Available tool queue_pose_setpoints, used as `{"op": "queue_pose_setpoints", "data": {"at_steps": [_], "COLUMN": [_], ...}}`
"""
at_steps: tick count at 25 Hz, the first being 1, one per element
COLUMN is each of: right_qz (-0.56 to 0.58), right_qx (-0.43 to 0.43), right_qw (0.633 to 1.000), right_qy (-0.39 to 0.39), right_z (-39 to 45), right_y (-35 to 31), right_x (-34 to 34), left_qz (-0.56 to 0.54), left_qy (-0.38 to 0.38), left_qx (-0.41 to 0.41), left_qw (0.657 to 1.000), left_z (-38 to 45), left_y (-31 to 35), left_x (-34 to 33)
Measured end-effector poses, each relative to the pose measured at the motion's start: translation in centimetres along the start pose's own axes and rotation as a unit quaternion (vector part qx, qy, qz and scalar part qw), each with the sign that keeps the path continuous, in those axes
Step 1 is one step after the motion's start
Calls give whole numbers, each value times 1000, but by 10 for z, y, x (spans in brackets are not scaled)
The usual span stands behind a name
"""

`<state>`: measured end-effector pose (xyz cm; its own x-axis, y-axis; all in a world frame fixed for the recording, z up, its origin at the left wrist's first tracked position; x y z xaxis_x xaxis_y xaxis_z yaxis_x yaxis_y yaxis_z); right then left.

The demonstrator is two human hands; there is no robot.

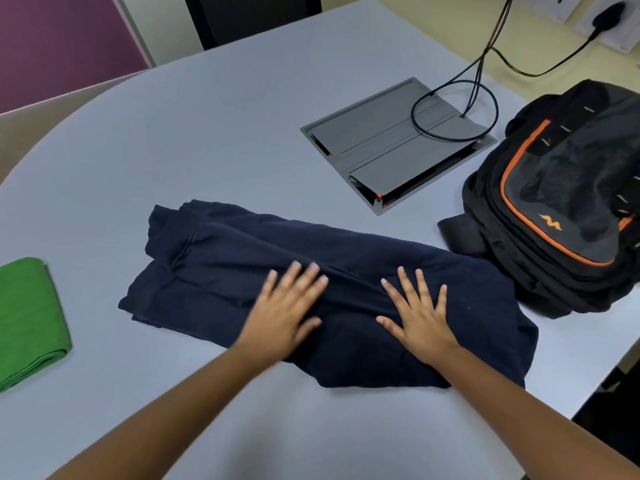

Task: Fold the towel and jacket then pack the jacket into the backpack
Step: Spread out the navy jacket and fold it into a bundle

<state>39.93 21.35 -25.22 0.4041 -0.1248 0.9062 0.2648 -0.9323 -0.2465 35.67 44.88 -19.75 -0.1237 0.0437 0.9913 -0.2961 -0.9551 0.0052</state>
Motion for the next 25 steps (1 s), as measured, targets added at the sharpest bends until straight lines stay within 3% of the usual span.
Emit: {"op": "queue_pose_setpoints", "data": {"at_steps": [1, 4, 13, 15, 18, 20, 22, 25], "right_qz": [4, 31, 113, 176, 164, 180, 191, 195], "right_qx": [3, 11, 18, 16, -22, -115, -224, -335], "right_qw": [1000, 999, 989, 981, 980, 949, 926, 908], "right_qy": [-2, -24, -90, -81, 107, 230, 237, 159], "right_z": [0, 1, 9, 2, -29, -63, -86, -100], "right_y": [1, 2, -5, -4, 17, 45, 78, 111], "right_x": [0, 2, 20, 36, 58, 61, 50, 35], "left_qz": [14, -40, 64, 71, 38, 9, -20, -50], "left_qy": [-57, -199, -329, -315, -202, -164, -162, -203], "left_qx": [-30, 111, 253, 273, 236, 179, 111, 12], "left_qw": [998, 973, 908, 906, 950, 970, 980, 978], "left_z": [-2, 7, 0, 7, 18, 21, 24, 15], "left_y": [12, -31, -147, -146, -80, -7, 68, 149], "left_x": [-17, -52, -37, -18, 10, 19, 15, -12]}}
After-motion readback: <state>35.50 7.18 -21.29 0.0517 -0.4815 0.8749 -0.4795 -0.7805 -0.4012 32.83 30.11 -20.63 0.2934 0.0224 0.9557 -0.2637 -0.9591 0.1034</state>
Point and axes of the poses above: each hand's wrist, its own z-axis towards the middle knuckle, its own x-axis out of the back of the hand, y = z × x, the point moved 6 cm from there along z, towards the middle knuckle, and after that the axes turned 11 degrees about z, right-handed, at the moved point
